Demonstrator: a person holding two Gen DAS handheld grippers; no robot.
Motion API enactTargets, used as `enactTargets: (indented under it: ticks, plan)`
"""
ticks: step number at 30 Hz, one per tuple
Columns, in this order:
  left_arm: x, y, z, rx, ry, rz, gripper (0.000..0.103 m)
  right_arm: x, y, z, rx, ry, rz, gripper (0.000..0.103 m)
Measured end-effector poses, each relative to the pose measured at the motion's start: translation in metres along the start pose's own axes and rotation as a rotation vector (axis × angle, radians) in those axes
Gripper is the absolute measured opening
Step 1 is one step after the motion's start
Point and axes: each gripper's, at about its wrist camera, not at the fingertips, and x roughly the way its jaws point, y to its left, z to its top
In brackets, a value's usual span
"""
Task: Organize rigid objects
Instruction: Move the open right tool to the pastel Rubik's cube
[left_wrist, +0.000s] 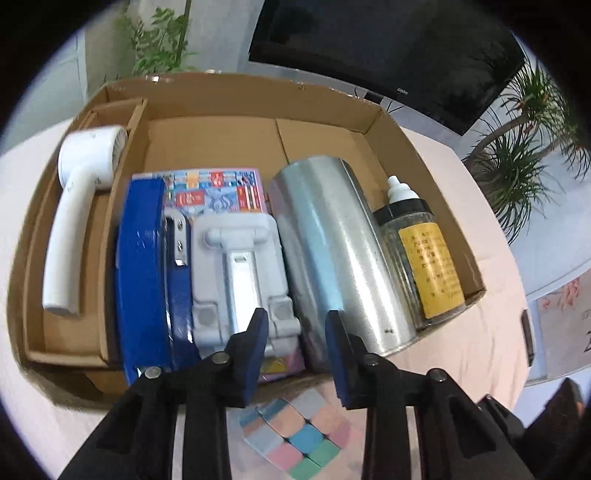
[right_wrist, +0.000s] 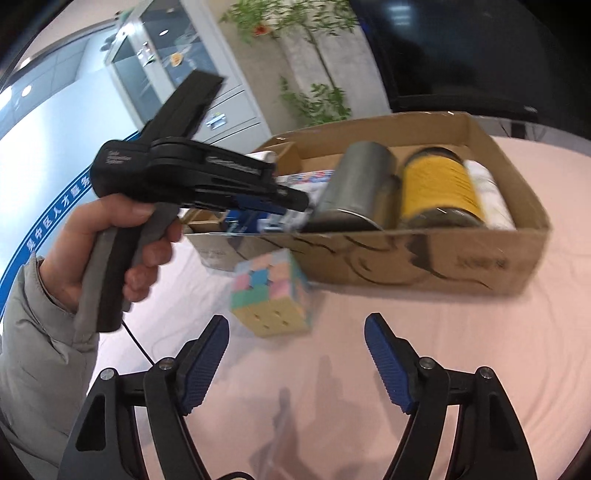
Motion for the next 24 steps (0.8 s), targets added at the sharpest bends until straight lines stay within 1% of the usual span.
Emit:
enactTargets:
  ticks: [1, 4, 5, 6, 7, 8, 10, 11, 13, 14, 16, 20, 21, 22, 23, 24]
  plan:
    - [0.001, 0.0, -0.002, -0.009, 0.011, -0.009, 0.027, -0.002, -0.005, -0.001, 0.012, 0.001, -0.001, 0.074]
    - [-0.005, 0.0, -0.009, -0.016, 0.006, -0.024, 0.027, -0.008, -0.017, -0.007, 0.044, -0.002, 0.0, 0.074]
    - [-0.008, 0.0, -0.009, -0.012, -0.01, -0.005, 0.027, -0.011, -0.021, -0.009, 0.048, -0.005, 0.002, 0.074]
    - [-0.013, -0.001, -0.009, -0.004, -0.038, 0.044, 0.027, -0.012, -0.023, -0.01, 0.049, -0.007, 0.003, 0.074]
    - [-0.016, -0.001, -0.007, 0.004, -0.065, 0.111, 0.027, -0.012, -0.024, -0.01, 0.05, -0.007, 0.004, 0.074]
    - [-0.016, -0.002, -0.005, 0.004, -0.063, 0.13, 0.027, -0.012, -0.025, -0.011, 0.051, -0.005, 0.008, 0.074]
    - [-0.006, 0.001, -0.002, 0.015, -0.025, 0.142, 0.028, -0.013, -0.023, -0.011, 0.052, -0.004, 0.012, 0.074]
    - [0.001, 0.001, -0.002, 0.021, 0.0, 0.162, 0.028, -0.014, -0.021, -0.012, 0.052, -0.004, 0.015, 0.074]
    - [0.004, -0.002, -0.004, 0.05, -0.009, 0.192, 0.028, -0.015, -0.018, -0.012, 0.051, -0.004, 0.021, 0.074]
    - [0.004, -0.003, -0.004, 0.046, -0.001, 0.183, 0.028, -0.016, -0.017, -0.013, 0.047, -0.006, 0.023, 0.074]
    - [0.002, -0.001, -0.007, 0.015, 0.019, 0.14, 0.028, -0.018, -0.017, -0.014, 0.044, -0.004, 0.024, 0.074]
    - [-0.002, -0.003, -0.011, 0.028, 0.03, 0.132, 0.028, -0.016, -0.014, -0.016, 0.054, 0.005, 0.017, 0.074]
    - [-0.006, -0.001, -0.012, 0.024, 0.026, 0.138, 0.03, -0.014, -0.011, -0.017, 0.054, 0.009, 0.01, 0.075]
    - [-0.012, 0.002, -0.017, 0.016, 0.001, 0.164, 0.031, -0.011, -0.008, -0.017, 0.047, 0.02, 0.004, 0.075]
    - [-0.018, 0.003, -0.017, 0.013, -0.018, 0.174, 0.032, -0.008, -0.004, -0.016, 0.038, 0.029, 0.0, 0.075]
    - [-0.026, 0.005, -0.023, 0.006, -0.043, 0.178, 0.037, -0.005, 0.0, -0.016, 0.029, 0.036, -0.002, 0.079]
